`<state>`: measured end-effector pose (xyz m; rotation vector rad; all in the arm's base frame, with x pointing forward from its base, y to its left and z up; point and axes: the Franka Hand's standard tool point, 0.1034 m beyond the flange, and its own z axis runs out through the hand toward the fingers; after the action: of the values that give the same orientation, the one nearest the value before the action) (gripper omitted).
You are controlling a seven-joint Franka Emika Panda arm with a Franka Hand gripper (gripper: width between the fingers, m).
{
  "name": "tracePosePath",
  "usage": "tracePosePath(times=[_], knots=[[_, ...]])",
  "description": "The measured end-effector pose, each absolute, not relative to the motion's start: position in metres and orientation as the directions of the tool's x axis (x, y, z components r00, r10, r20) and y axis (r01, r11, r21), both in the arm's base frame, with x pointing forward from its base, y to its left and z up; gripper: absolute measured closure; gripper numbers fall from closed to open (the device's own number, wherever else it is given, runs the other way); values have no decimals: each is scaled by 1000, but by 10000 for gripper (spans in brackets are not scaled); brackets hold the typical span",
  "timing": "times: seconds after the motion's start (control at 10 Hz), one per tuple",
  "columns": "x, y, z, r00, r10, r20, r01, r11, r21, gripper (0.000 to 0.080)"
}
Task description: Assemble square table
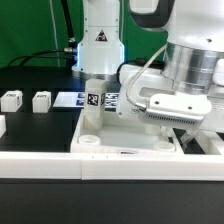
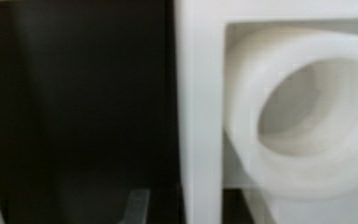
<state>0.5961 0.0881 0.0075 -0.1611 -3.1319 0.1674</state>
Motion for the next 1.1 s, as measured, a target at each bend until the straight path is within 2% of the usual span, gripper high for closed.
tracePosePath(times=[0.4, 0.7, 0.8, 1.0, 1.1], knots=[[596, 87, 7, -996, 88, -4, 88, 991, -99, 739], [596, 87, 7, -999, 34, -41, 34, 999, -2, 739], [596, 91, 8, -999, 37, -40, 37, 999, 0, 739], [598, 125, 9, -996, 90, 9, 89, 995, -33, 739], [598, 123, 7, -995, 93, 22, 92, 995, -47, 739]])
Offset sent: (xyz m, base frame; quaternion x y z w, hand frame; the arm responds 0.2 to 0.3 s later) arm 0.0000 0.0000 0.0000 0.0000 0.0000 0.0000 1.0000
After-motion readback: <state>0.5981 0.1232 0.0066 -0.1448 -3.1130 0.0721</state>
